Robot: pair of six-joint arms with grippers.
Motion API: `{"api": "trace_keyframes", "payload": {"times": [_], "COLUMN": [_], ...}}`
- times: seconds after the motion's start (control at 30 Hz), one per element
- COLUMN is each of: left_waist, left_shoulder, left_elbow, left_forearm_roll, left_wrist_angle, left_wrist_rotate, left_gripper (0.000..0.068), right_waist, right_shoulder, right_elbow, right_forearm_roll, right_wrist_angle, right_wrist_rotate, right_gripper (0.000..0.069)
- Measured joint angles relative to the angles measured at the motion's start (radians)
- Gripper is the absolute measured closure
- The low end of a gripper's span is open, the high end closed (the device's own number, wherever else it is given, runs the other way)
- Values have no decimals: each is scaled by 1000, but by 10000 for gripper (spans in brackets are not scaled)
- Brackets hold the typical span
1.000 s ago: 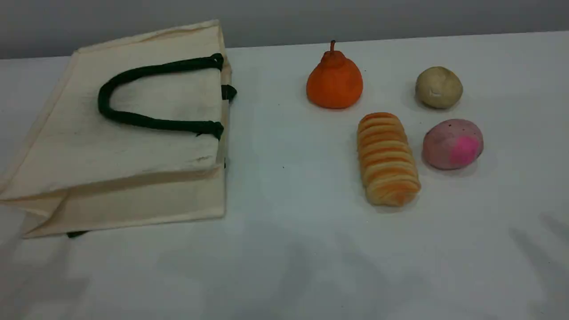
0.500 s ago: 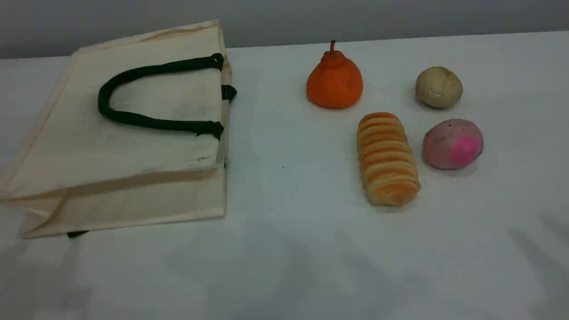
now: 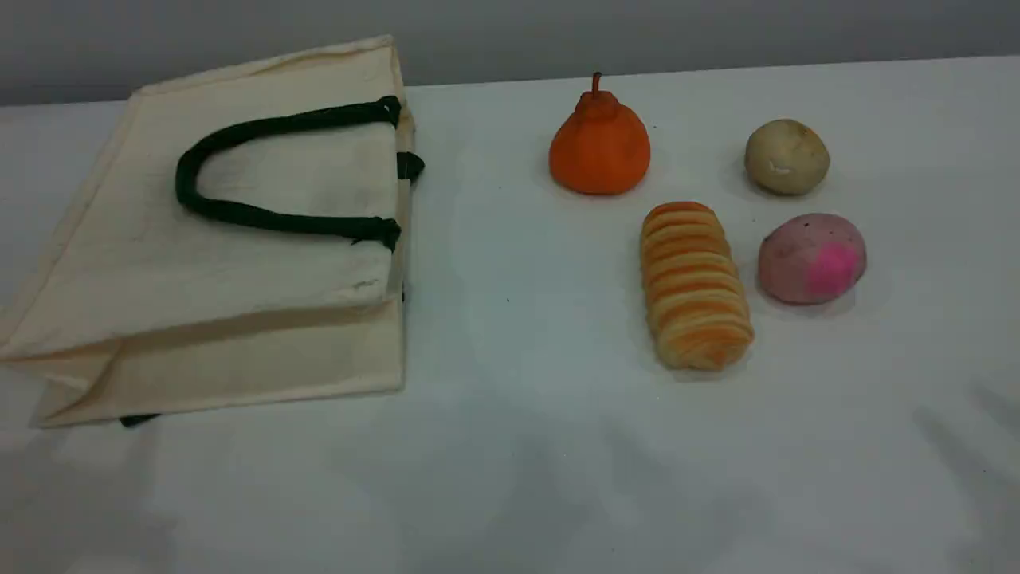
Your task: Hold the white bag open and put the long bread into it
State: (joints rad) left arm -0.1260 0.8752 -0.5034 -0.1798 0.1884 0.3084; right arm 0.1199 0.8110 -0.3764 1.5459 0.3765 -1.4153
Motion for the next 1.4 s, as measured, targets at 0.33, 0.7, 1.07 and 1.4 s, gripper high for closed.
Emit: {"api": "trace_keyframes", "payload": {"times": [0.33,0.7,1.07,1.4], "left_waist": [0,0,0,0], "left_shoulder": [2,1,1,1], "left_elbow": [2,2,2,2], "left_forearm_roll": [17,17,17,17], "left_wrist_angle": [11,64,195,328], "left_wrist_rotate": [-54,-52,-52,-52], "left_gripper": [265,265,265,265], "right_waist": [0,0,0,0], "right_shoulder": [0,0,0,0], "right_elbow": [0,0,0,0], "right_forearm_roll": [0,0,0,0], "right_wrist_angle": [0,0,0,59], "right_wrist_rotate": [0,0,0,0], "right_gripper": [356,356,356,356]}}
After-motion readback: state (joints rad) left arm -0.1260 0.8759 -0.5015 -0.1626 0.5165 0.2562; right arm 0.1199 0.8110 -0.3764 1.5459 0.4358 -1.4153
